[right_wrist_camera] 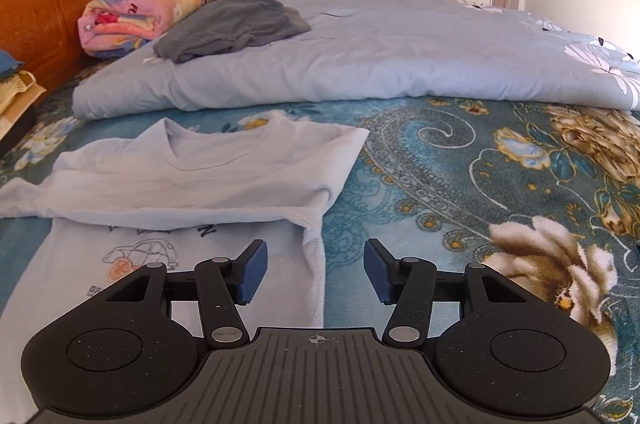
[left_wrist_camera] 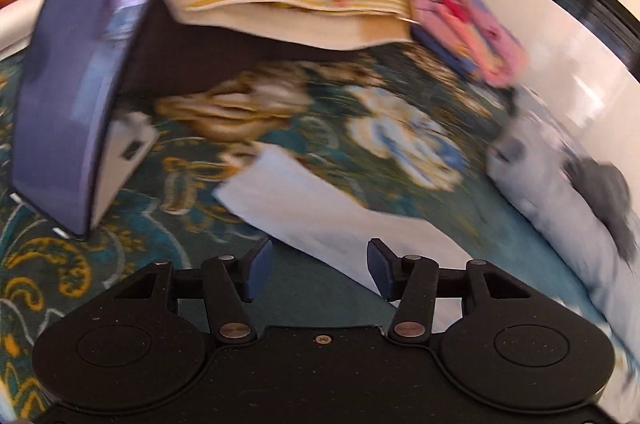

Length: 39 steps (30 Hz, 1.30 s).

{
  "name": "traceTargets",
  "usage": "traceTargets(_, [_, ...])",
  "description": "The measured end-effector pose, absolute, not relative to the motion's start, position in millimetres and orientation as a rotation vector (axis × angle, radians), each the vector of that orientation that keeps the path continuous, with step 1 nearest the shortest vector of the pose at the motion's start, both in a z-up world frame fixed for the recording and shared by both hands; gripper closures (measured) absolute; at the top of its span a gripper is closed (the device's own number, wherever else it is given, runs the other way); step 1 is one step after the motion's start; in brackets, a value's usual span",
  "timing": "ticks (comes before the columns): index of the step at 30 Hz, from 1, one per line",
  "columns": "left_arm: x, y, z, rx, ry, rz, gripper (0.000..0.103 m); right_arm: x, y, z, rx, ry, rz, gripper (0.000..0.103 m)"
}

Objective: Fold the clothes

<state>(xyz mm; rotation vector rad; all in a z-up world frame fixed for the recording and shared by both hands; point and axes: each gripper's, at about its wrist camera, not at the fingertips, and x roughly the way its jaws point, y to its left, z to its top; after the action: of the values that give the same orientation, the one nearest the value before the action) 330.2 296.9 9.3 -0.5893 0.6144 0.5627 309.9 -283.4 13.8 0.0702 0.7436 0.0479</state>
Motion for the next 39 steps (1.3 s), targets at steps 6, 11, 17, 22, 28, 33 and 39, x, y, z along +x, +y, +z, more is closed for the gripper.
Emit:
traceTargets(6, [338,315,-2,-0.688,0.614,0.619,0.066,308,-281,12,0.072,0.748,0.053,0.053])
traceTargets(11, [342,313,-11,-0.697,0.581,0.645,0.092,307,-282,10,0.075,0.753,0.051,0.053])
traceTargets(17, [340,297,-2,-0.636,0.464,0.605,0.102,305,-282,8,0.080,0.760,0.050,0.053])
traceTargets(22, [338,256,42,-0.469,0.334,0.442,0.102,303,-284,6,0.083,0.765,0.045,0.053])
traceTargets(28, [336,155,98,-0.174,0.227,0.082,0.102,301,-286,3,0.096,0.766,0.044,0.053])
traceTargets(33, [339,57,88,-0.068,0.279,-0.187,0.102,300,-288,0,0.109,0.765,0.044,0.053])
traceTargets(39, [347,-41,36,0.003,0.429,-0.336,0.102,296,-295,-1,0.118,0.764,0.033,0.053])
